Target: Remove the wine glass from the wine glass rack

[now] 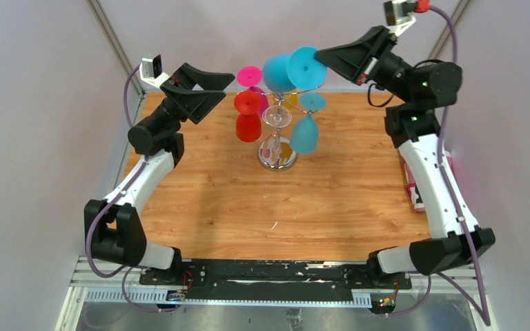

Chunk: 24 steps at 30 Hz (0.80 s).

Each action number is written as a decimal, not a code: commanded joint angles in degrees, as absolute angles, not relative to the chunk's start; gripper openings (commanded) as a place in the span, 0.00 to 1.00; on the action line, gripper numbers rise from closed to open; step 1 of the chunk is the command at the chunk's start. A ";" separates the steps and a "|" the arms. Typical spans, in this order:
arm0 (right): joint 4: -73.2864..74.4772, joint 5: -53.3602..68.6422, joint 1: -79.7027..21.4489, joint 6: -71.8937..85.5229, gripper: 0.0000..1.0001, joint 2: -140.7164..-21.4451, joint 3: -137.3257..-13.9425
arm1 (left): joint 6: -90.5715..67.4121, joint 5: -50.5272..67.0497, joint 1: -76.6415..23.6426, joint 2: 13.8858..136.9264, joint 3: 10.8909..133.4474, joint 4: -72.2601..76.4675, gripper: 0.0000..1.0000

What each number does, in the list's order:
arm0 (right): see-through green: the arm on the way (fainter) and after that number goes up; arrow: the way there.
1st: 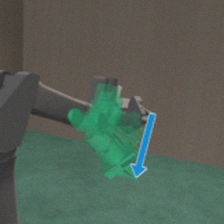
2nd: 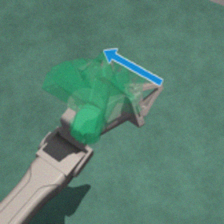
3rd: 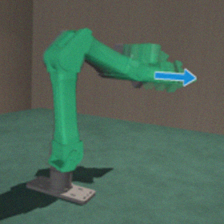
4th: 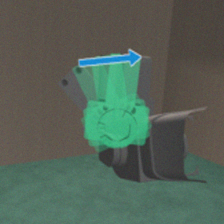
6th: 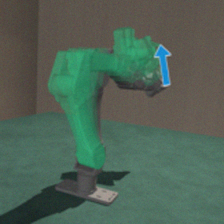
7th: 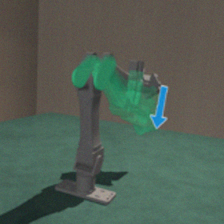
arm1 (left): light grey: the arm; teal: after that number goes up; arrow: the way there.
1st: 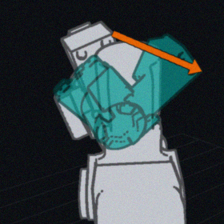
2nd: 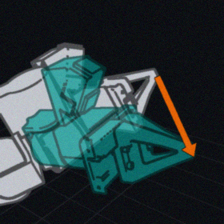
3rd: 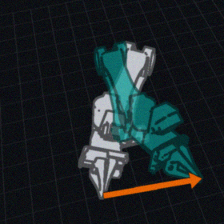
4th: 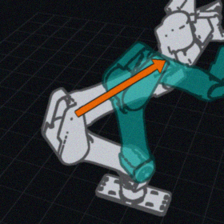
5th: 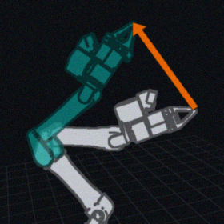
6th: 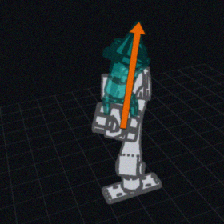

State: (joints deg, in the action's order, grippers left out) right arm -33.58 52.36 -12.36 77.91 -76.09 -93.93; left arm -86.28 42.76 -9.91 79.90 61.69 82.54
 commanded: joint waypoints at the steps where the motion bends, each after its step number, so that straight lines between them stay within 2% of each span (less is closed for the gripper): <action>1: -42.10 51.84 -20.10 79.32 0.00 -78.48 -100.18 | -89.19 44.22 -10.20 81.32 62.91 90.11 1.00; 14: -41.87 49.37 -26.25 76.74 0.00 -83.16 -103.85 | -89.02 43.59 -10.27 81.71 61.12 90.09 1.00; 24: -56.50 47.41 -27.58 88.01 0.00 -92.19 -102.73 | -89.65 43.38 -11.43 74.12 61.08 90.10 1.00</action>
State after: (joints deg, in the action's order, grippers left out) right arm -46.81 49.15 -26.68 82.21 -89.19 -102.65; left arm -89.25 43.29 -11.07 79.02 61.32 86.54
